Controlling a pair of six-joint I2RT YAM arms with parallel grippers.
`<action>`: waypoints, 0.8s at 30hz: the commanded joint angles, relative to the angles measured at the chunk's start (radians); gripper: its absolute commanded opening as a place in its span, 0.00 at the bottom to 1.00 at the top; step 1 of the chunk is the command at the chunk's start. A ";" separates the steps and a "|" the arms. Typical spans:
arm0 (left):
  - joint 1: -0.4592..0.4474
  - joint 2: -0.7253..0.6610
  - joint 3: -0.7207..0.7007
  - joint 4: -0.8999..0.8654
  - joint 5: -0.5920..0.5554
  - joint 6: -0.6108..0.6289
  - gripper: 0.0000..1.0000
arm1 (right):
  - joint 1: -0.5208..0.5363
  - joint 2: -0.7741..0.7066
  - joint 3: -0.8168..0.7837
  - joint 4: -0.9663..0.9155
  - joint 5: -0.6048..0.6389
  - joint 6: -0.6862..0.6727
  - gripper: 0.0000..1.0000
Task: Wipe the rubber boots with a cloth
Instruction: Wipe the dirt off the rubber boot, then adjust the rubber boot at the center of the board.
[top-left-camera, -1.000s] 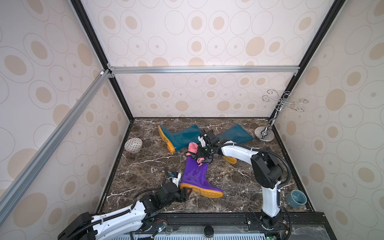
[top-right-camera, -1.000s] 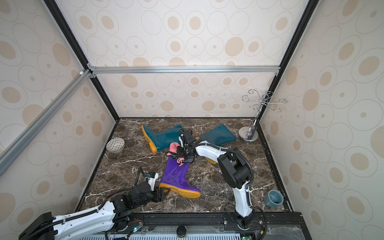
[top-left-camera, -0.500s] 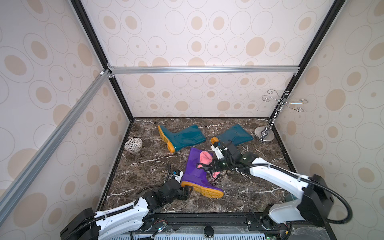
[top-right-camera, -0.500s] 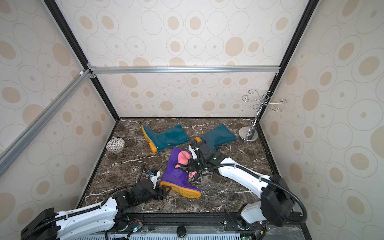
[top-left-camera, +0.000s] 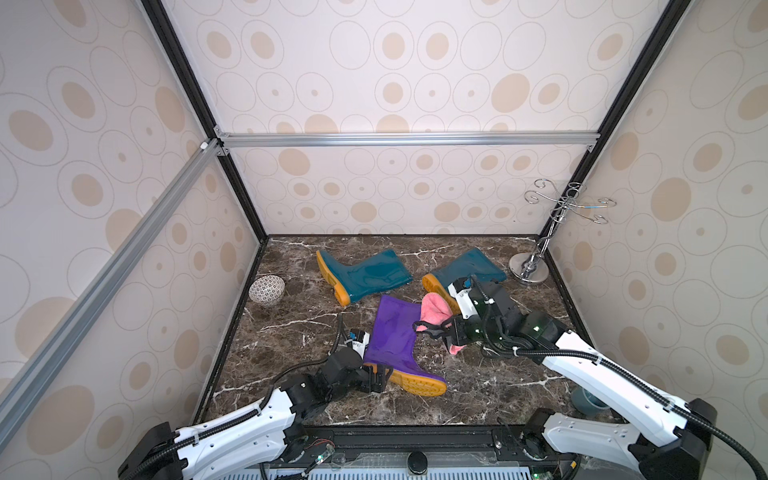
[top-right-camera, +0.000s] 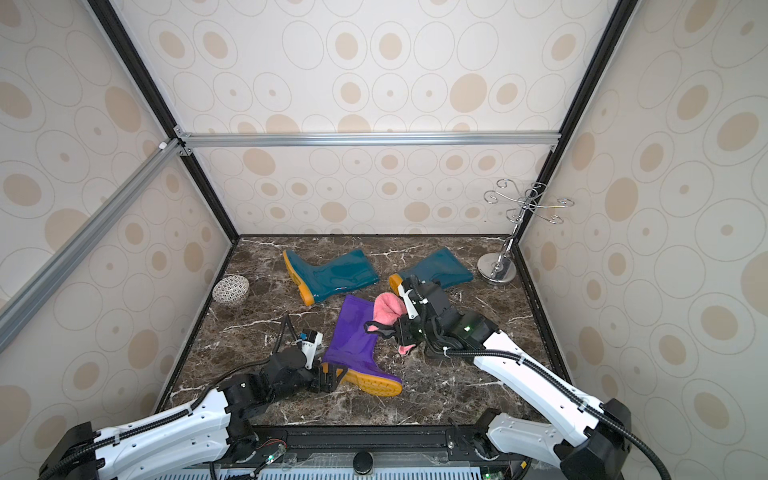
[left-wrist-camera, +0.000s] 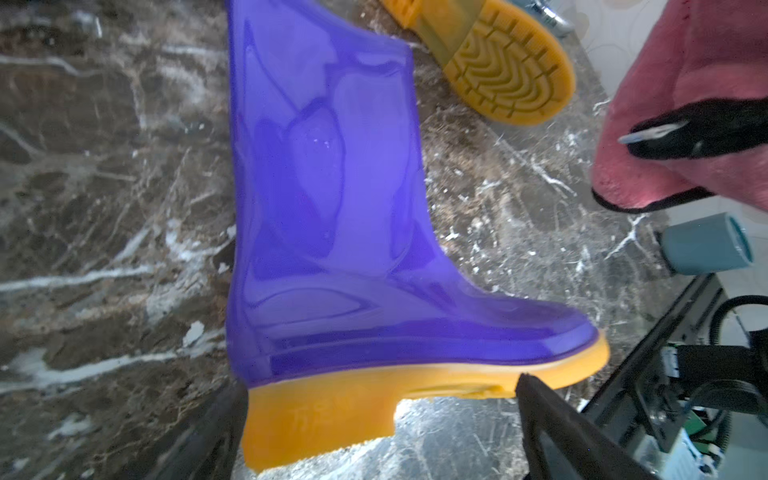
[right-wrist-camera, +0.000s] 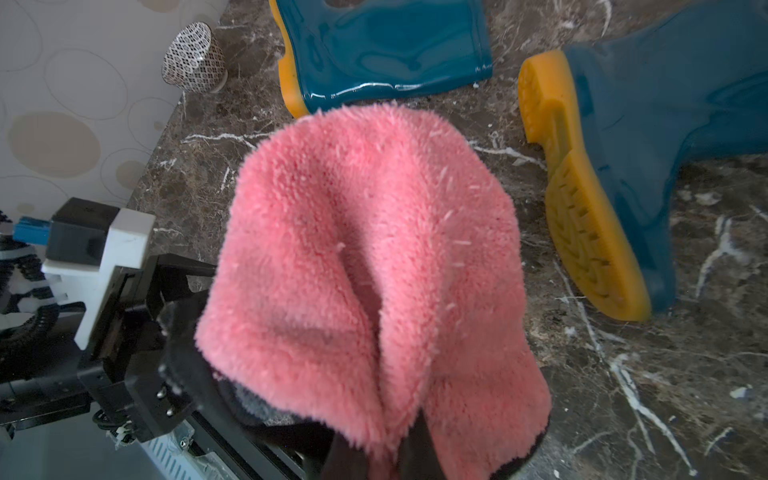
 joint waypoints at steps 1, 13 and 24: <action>0.064 0.051 0.101 -0.050 0.046 0.110 1.00 | -0.002 -0.018 0.052 -0.038 0.027 -0.040 0.00; 0.288 0.345 0.154 0.071 0.252 0.224 0.85 | -0.002 -0.106 0.039 -0.034 0.024 -0.065 0.00; 0.343 0.508 0.187 0.110 0.307 0.271 0.69 | -0.001 -0.174 -0.035 0.017 -0.077 -0.070 0.00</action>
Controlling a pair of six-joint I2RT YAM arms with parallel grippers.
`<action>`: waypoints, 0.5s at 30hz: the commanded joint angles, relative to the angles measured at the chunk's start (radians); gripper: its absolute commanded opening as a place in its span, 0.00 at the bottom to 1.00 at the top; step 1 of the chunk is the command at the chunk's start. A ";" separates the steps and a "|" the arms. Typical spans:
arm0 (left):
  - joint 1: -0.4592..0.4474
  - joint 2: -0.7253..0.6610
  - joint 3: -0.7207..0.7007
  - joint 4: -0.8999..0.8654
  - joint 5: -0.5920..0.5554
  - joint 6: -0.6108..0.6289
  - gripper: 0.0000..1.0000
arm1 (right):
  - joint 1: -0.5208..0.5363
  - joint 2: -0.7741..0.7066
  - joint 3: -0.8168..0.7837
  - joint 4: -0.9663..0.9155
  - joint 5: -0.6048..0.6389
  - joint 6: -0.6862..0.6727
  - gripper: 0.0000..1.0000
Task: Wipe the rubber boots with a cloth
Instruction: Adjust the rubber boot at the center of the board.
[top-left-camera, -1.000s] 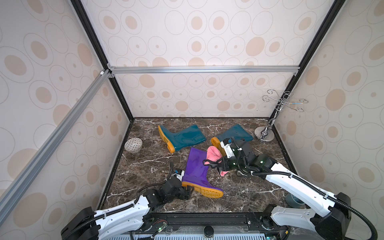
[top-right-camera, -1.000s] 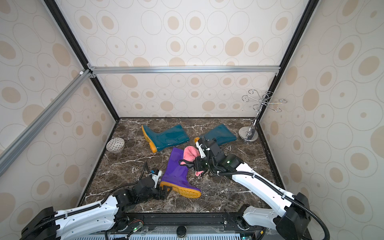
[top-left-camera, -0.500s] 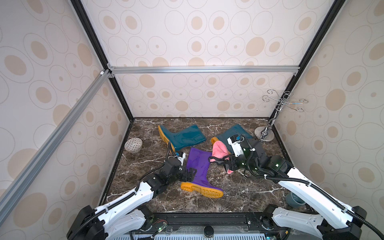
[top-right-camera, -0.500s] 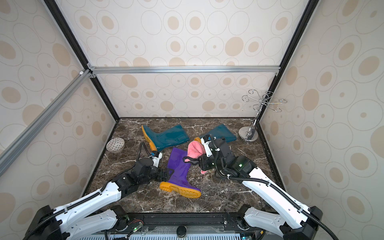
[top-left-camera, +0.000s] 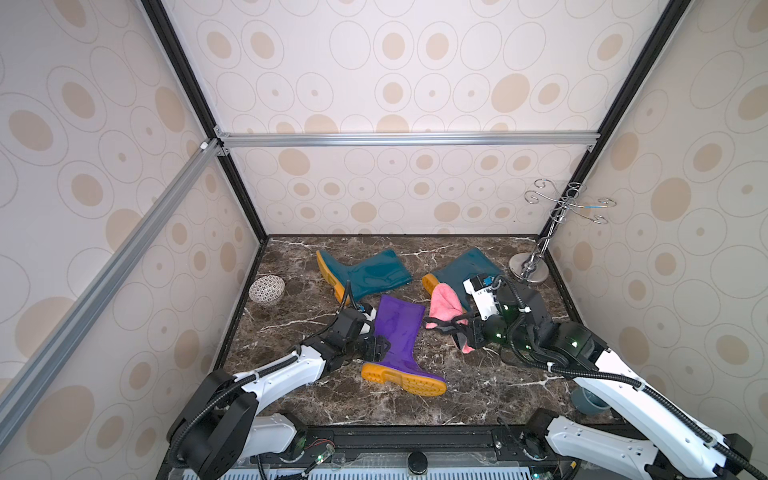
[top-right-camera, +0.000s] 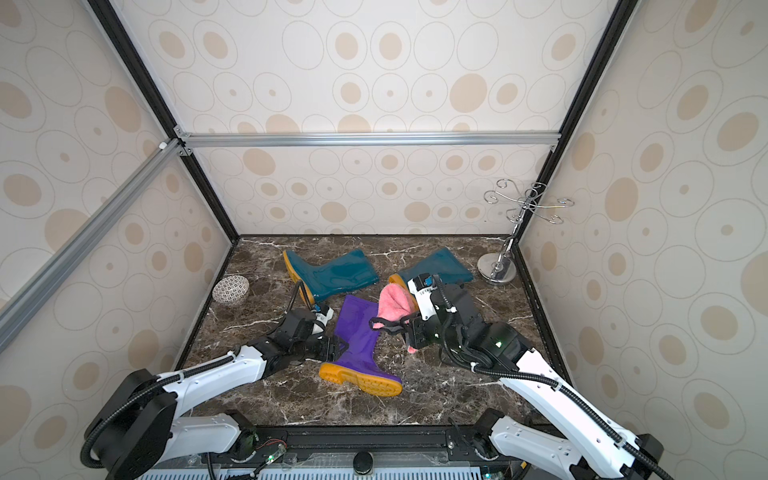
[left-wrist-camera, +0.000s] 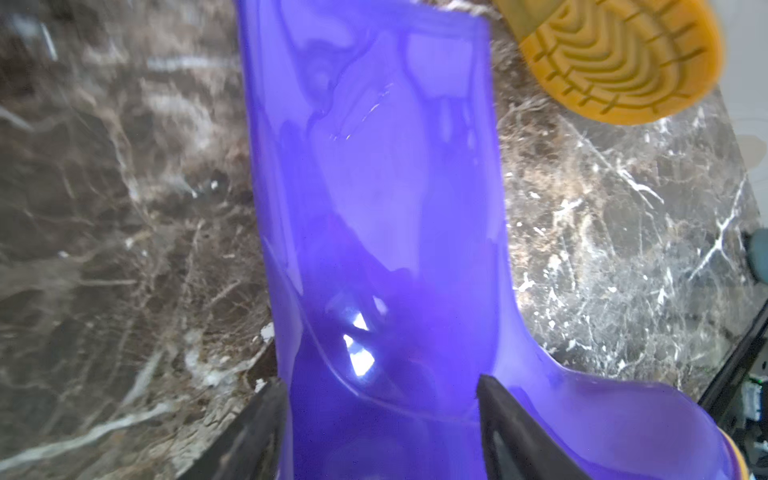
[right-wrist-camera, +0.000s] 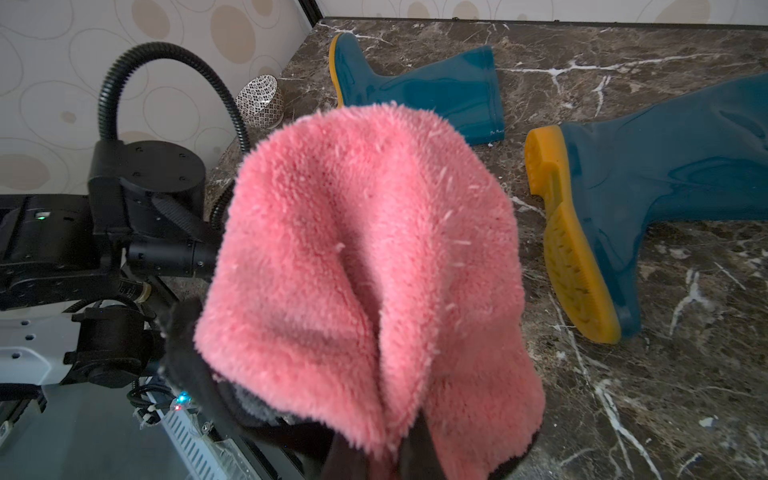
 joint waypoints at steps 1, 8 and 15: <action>0.049 0.026 0.044 0.007 0.019 0.041 0.69 | -0.001 -0.030 -0.027 0.031 -0.042 -0.012 0.00; 0.077 0.114 0.101 0.054 0.071 0.057 0.69 | -0.001 -0.036 -0.048 0.035 -0.066 -0.014 0.00; 0.077 0.204 0.101 0.076 0.124 0.066 0.52 | -0.002 -0.046 -0.053 0.037 -0.070 -0.015 0.00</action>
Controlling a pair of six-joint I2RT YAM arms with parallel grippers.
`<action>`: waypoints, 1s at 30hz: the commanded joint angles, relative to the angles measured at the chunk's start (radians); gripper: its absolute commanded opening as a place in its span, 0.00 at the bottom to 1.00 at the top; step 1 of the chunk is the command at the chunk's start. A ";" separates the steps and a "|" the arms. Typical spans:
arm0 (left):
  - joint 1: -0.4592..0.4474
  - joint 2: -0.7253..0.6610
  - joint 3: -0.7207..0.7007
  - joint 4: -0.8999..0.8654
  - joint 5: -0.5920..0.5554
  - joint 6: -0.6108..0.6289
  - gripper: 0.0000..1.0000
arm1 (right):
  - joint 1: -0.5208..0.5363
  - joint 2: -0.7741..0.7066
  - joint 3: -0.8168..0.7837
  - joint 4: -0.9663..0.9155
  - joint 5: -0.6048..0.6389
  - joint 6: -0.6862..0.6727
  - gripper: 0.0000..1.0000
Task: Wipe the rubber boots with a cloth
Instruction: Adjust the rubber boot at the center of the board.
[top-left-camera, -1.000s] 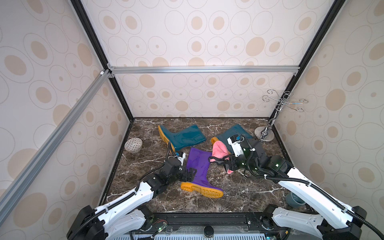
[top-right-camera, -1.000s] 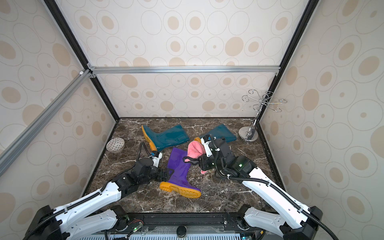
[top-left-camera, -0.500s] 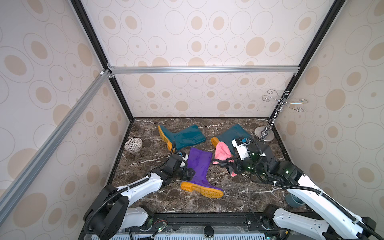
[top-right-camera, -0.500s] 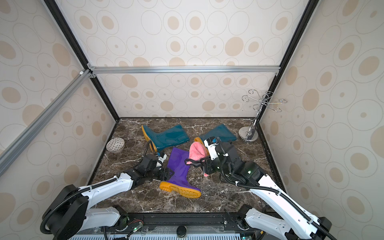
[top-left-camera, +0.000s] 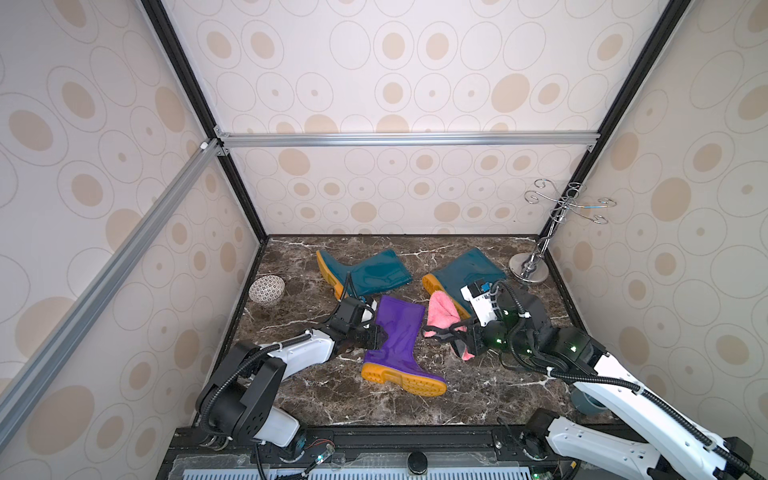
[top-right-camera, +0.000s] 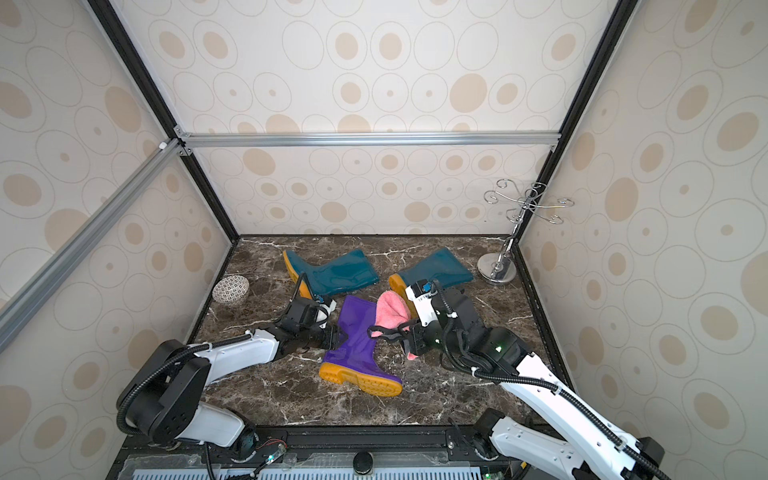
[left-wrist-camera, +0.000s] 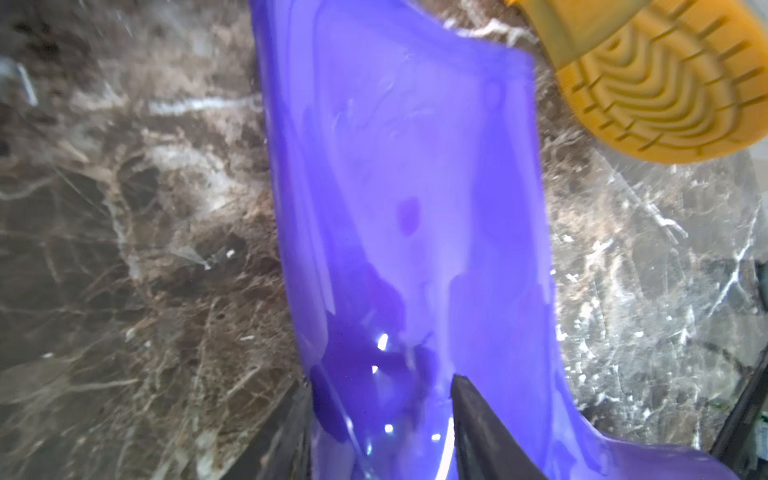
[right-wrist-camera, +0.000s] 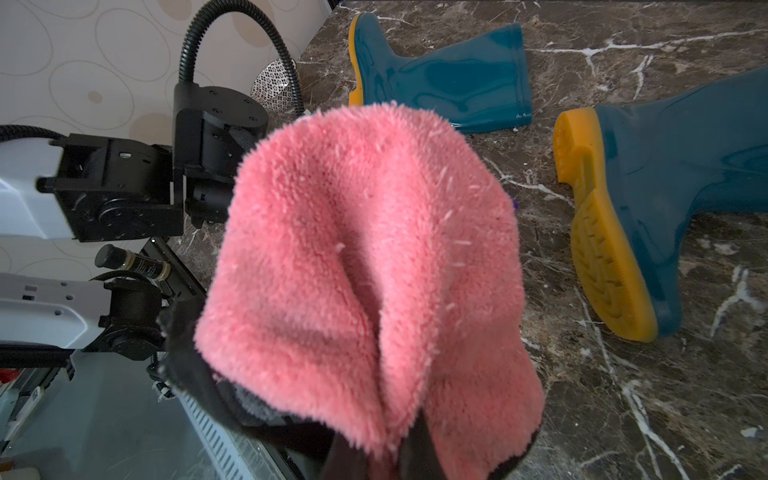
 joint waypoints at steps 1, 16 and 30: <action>0.001 0.031 0.020 -0.009 0.041 0.033 0.51 | -0.002 -0.020 -0.015 0.020 -0.016 -0.009 0.00; 0.002 -0.008 0.030 -0.080 -0.079 0.061 0.66 | -0.001 -0.025 -0.027 0.030 -0.032 -0.010 0.00; 0.001 0.000 0.071 -0.156 -0.062 0.088 0.00 | -0.001 -0.059 -0.020 0.007 0.000 -0.009 0.00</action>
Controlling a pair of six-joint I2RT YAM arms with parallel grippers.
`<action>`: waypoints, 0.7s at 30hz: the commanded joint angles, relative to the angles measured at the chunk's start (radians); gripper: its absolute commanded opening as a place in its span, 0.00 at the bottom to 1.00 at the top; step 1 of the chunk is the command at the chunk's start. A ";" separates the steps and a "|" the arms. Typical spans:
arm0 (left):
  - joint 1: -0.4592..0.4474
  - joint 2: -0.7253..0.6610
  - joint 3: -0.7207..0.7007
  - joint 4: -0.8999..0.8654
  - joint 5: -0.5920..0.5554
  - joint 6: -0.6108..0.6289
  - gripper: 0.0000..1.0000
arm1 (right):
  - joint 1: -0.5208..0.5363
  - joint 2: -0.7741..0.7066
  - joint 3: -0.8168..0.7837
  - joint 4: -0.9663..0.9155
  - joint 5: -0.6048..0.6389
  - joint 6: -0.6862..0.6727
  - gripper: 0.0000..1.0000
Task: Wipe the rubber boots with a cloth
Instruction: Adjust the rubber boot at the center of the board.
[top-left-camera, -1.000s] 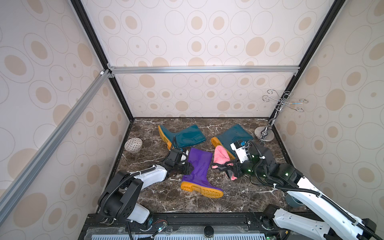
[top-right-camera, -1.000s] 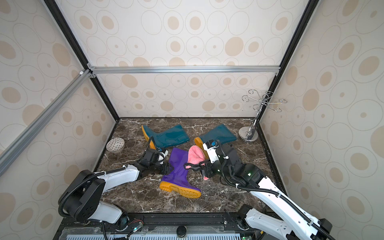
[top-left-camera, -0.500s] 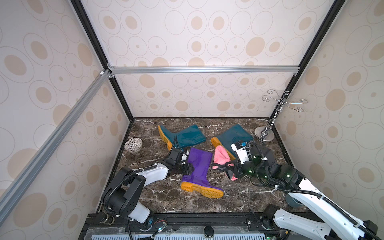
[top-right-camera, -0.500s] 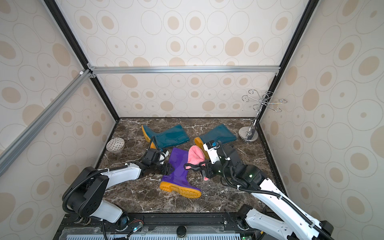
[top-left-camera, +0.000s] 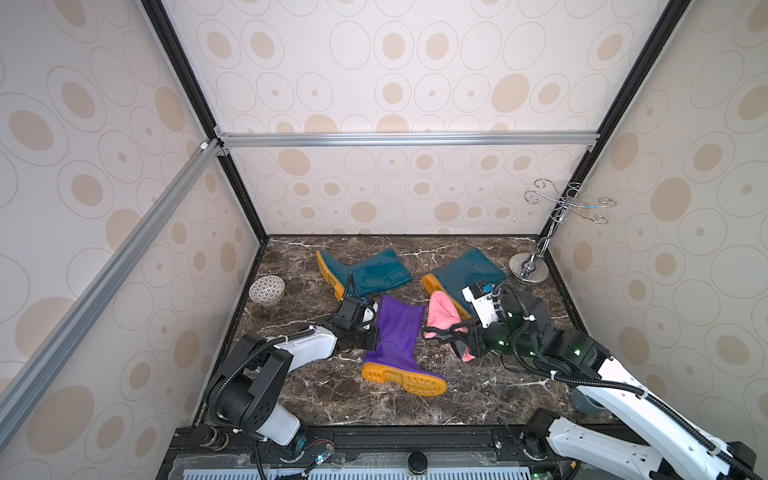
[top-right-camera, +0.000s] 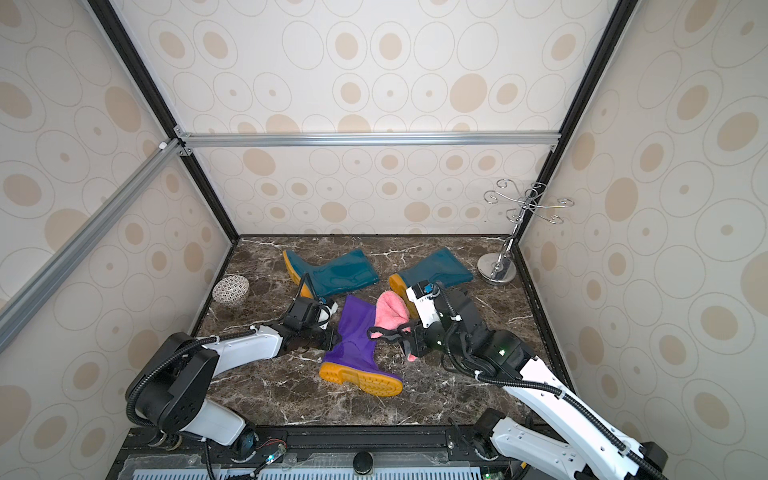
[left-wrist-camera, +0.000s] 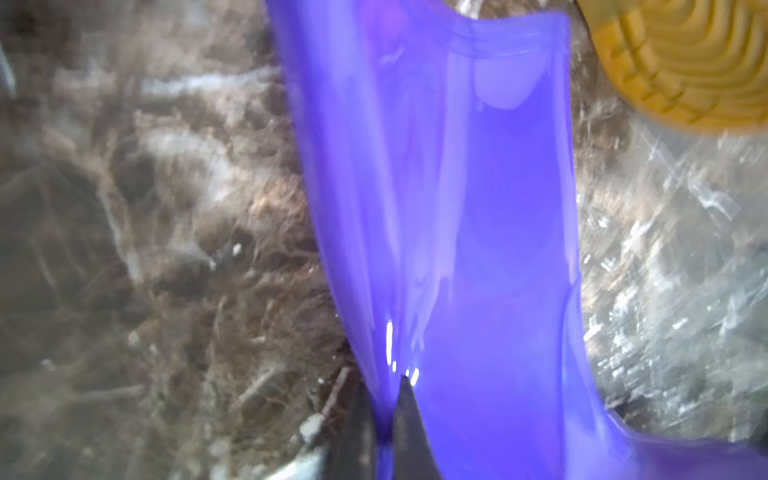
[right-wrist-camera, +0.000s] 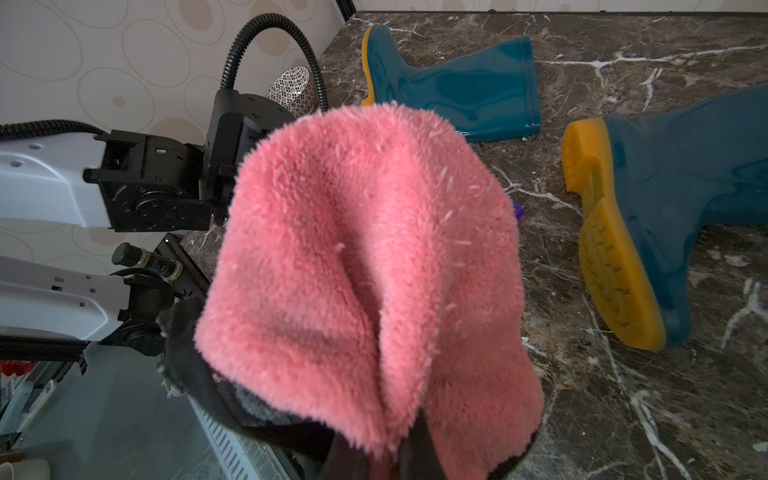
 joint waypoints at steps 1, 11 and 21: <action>-0.001 -0.052 0.052 -0.123 -0.052 0.042 0.00 | -0.001 -0.030 -0.002 -0.013 0.019 -0.001 0.00; -0.066 -0.328 0.409 -0.490 -0.444 0.187 0.00 | -0.001 -0.102 0.041 -0.002 0.131 0.027 0.00; -0.234 -0.300 0.552 -0.573 -0.806 0.389 0.00 | -0.002 -0.138 0.042 0.008 0.174 0.051 0.00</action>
